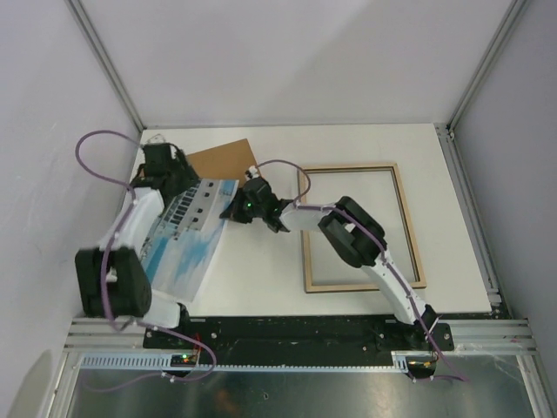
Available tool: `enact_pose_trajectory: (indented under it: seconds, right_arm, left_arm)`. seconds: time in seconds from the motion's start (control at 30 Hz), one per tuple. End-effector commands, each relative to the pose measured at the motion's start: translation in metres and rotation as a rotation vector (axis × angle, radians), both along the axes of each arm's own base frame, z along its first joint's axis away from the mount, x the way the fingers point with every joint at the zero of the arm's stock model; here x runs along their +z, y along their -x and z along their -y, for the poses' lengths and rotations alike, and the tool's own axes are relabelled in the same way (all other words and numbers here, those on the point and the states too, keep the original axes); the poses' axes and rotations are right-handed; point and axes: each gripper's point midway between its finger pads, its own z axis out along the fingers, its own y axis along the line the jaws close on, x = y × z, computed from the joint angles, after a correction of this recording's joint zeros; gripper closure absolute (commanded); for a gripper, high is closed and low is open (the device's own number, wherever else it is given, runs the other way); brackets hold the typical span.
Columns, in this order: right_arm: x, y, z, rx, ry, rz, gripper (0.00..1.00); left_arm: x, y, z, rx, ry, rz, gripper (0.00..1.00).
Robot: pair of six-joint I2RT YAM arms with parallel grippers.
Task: Put the photo into the frame
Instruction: Pick up the photo from the backboard, then pass from the right arm to the left
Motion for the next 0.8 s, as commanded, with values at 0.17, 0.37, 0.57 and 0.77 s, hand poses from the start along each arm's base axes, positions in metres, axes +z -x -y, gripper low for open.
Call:
enact_pose_trajectory:
  seconds: [0.17,0.37,0.57,0.77]
  right_arm:
    - [0.131,-0.022,0.067,-0.054,-0.008,0.038,1.0]
    - [0.159,-0.015,0.094,-0.065,0.035,0.01,1.0]
    - [0.18,-0.01,0.11,-0.077,0.077,0.021,1.0]
    - [0.192,-0.008,0.118,-0.088,0.107,0.03,1.0]
  left_arm:
    - [0.077,0.084,0.105,-0.267,-0.143,0.204,0.27]
    - [0.082,0.119,0.153,-0.389,-0.236,0.23,0.26]
    - [0.082,0.131,0.189,-0.476,-0.361,0.199,0.26]
    - [0.071,0.13,0.201,-0.477,-0.487,0.146,0.28]
